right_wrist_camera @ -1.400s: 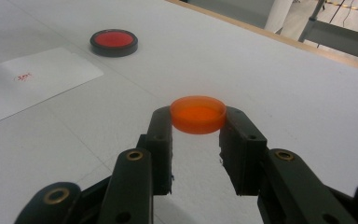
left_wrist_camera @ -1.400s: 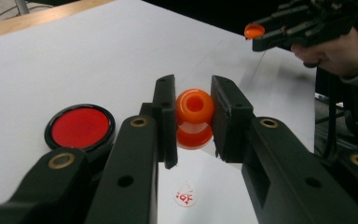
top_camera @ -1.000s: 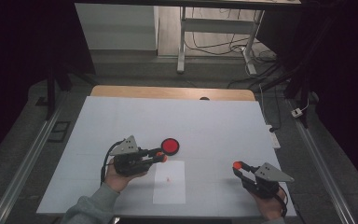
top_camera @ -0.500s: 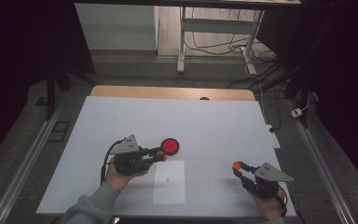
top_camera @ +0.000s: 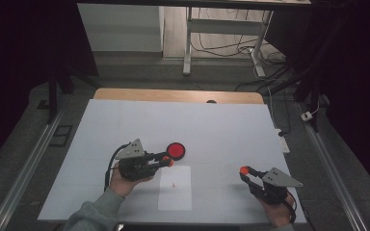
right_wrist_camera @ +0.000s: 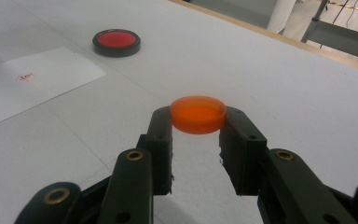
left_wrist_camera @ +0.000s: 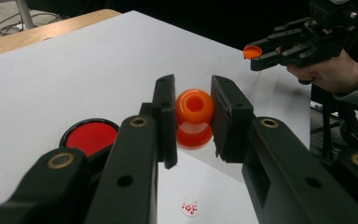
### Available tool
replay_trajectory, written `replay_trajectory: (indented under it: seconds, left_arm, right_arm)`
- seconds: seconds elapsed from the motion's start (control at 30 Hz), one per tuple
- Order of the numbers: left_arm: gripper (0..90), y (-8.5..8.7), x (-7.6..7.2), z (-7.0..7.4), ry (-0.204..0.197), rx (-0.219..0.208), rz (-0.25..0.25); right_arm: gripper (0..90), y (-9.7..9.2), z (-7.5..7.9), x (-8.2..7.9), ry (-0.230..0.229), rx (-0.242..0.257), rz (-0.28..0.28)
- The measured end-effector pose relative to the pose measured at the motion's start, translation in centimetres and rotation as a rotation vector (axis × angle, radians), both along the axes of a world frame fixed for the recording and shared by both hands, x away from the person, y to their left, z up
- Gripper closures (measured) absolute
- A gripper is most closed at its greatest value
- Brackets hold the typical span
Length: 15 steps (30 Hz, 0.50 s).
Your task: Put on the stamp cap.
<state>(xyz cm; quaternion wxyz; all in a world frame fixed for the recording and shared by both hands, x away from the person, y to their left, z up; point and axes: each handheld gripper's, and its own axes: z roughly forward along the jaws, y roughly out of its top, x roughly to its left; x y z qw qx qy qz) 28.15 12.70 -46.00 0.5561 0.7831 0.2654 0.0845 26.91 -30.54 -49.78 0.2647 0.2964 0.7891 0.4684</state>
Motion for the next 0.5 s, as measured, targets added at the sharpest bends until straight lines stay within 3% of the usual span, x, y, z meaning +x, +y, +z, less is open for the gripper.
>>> replay_trajectory:
  seconds: [0.5]
  left_arm:
    - [72.1,-0.28,0.02,-0.09,0.004,0.001,-0.002]
  right_arm:
    - [64.7,0.98,0.0,0.07,0.0,-0.002,0.025]
